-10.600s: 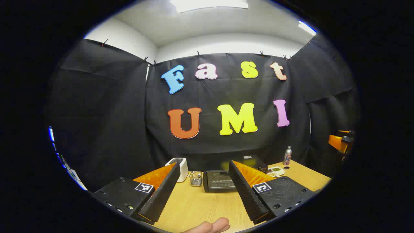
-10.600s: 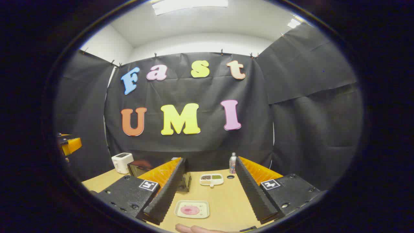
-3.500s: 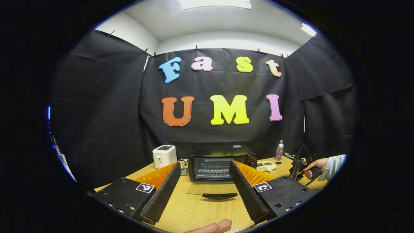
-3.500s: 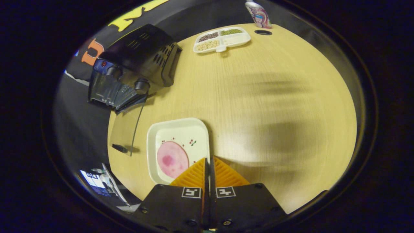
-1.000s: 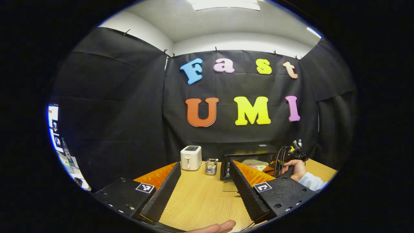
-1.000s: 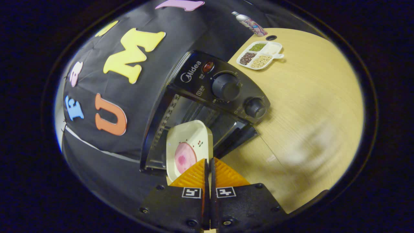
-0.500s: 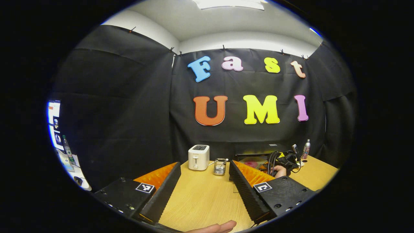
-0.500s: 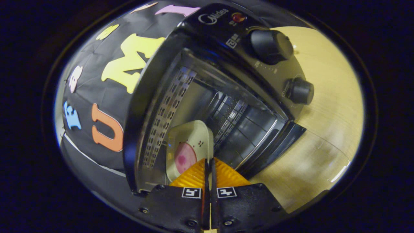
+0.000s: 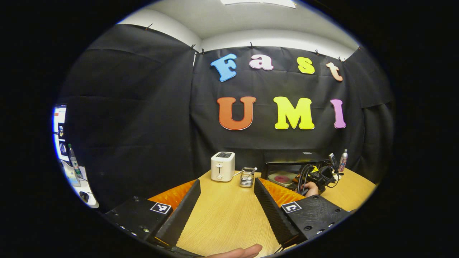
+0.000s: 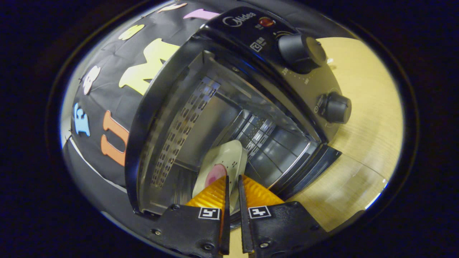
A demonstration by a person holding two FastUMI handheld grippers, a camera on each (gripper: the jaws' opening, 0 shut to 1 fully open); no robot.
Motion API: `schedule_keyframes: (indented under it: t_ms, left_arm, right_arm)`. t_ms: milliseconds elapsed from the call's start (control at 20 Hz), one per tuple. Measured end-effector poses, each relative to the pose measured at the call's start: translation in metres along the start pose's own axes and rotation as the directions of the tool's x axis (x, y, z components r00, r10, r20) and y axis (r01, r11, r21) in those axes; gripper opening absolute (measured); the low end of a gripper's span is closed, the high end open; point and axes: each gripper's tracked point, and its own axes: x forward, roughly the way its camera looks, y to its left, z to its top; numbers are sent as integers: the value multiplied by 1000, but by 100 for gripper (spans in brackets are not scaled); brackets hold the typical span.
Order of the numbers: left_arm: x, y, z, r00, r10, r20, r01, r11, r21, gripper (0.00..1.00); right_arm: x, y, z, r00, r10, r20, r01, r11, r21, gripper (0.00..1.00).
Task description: Open the electric oven with the left hand, put the food in, and close the electric oven.
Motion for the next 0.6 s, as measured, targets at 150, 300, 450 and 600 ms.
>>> schedule_keyframes:
  t_ms: [150, 300, 450, 600]
  left_arm:
    - [-1, 2, -4, 1000, 3, -10, -3, 1000, 14, 95]
    - [-4, 3, -3, 1000, 3, -8, -3, 999, 33, 95]
    - [-9, 5, -6, 1000, 5, -19, -4, 1000, 12, 95]
    - [-16, -1, -6, 999, -18, -31, 18, 1000, -6, 95]
  right_arm:
    - [-12, 5, 5, 999, 22, 29, -21, 999, -35, 26]
    - [-27, 2, 12, 997, 16, 75, -8, 995, -100, 41]
    - [-52, -2, 14, 997, 18, 78, -4, 985, -173, 72]
    - [-82, -6, 11, 996, 24, 82, -1, 963, -269, 89]
